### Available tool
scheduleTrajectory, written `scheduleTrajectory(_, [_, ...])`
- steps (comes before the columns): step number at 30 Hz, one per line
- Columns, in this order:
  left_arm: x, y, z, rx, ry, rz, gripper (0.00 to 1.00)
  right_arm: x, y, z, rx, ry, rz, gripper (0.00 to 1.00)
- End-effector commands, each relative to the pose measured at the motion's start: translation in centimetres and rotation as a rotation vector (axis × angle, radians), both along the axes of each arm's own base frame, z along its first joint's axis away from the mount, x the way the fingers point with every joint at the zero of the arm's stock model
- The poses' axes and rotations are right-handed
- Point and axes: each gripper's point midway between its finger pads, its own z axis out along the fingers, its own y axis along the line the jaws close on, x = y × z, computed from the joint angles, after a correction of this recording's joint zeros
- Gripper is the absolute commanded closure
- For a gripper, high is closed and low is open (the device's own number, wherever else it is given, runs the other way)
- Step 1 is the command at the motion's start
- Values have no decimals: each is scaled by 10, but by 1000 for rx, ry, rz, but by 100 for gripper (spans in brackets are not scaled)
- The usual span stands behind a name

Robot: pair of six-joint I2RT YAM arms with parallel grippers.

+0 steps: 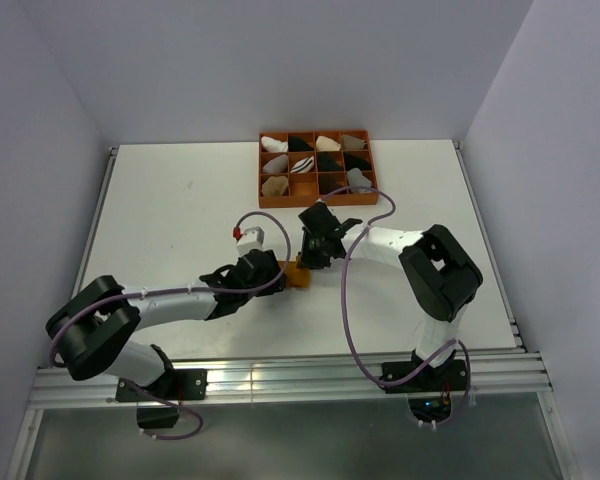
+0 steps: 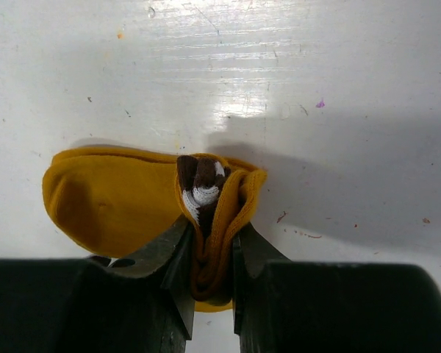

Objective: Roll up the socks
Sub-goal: Roll the sock at the center of the board.

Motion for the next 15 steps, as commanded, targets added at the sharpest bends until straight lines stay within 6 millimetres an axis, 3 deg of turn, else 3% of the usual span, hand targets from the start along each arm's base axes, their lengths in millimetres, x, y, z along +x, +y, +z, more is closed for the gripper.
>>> scheduleTrajectory(1, [9,23,-22,77,26,69,53,-1,-2,1,-51,-6,18,100])
scheduleTrajectory(10, [45,29,-43,92,94,82,63,-2,-7,5,-92,-26,57,100])
scheduleTrajectory(15, [56,32,-39,72,92,87,65,-4,-11,0,-119,-10,52,100])
